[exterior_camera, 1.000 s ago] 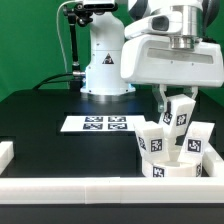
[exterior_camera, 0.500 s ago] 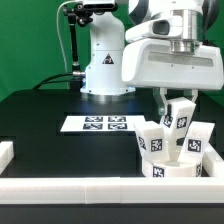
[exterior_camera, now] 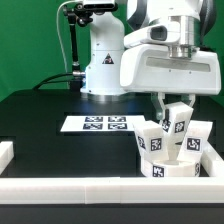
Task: Assemble stool
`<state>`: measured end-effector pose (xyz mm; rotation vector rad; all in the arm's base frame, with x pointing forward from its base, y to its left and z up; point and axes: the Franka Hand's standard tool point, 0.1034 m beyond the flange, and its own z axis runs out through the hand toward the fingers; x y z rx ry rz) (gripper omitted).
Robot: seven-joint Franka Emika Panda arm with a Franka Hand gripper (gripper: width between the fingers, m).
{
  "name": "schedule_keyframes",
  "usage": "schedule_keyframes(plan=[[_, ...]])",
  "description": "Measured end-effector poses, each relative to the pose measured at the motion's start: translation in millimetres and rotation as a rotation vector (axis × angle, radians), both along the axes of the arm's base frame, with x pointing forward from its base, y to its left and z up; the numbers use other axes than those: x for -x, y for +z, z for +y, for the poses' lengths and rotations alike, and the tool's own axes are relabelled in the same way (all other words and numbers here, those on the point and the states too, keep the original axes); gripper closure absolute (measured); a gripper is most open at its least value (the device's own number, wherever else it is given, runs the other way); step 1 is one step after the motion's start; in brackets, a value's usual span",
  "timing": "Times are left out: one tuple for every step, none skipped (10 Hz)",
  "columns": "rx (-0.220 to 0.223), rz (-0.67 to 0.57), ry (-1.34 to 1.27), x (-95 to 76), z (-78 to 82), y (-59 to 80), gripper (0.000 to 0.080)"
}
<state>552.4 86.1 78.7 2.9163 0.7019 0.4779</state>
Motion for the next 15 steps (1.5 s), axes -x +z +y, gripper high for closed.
schedule_keyframes(plan=[[-0.004, -0.014, 0.001, 0.6, 1.3, -0.6, 0.0473], [-0.008, -0.028, 0.001, 1.4, 2.2, -0.6, 0.0473], [-0.011, -0.044, 0.004, 2.0, 2.5, -1.0, 0.0473], [-0.012, -0.052, 0.005, 2.0, 2.2, -0.9, 0.0473], [-0.012, -0.052, 0.005, 1.9, 2.2, -0.9, 0.0473], [-0.012, -0.052, 0.005, 1.9, 2.2, -0.9, 0.0473], [-0.012, -0.052, 0.005, 1.9, 2.3, -0.9, 0.0473], [-0.010, -0.037, 0.004, 2.3, 2.2, -0.2, 0.0243], [-0.009, -0.015, 0.000, 1.8, 2.7, 5.0, 0.0243], [-0.010, -0.004, -0.004, 2.4, 2.8, 9.4, 0.0178], [-0.011, 0.006, -0.004, 3.2, 4.1, 12.3, 0.0155], [-0.011, 0.016, -0.004, 3.9, 5.5, 15.4, 0.0155], [-0.009, 0.034, -0.007, 4.1, 5.0, 17.5, 0.0155], [-0.005, 0.061, -0.013, 2.9, 4.3, 20.5, 0.0151], [-0.001, 0.086, -0.020, -0.6, 2.5, 24.9, 0.0151]])
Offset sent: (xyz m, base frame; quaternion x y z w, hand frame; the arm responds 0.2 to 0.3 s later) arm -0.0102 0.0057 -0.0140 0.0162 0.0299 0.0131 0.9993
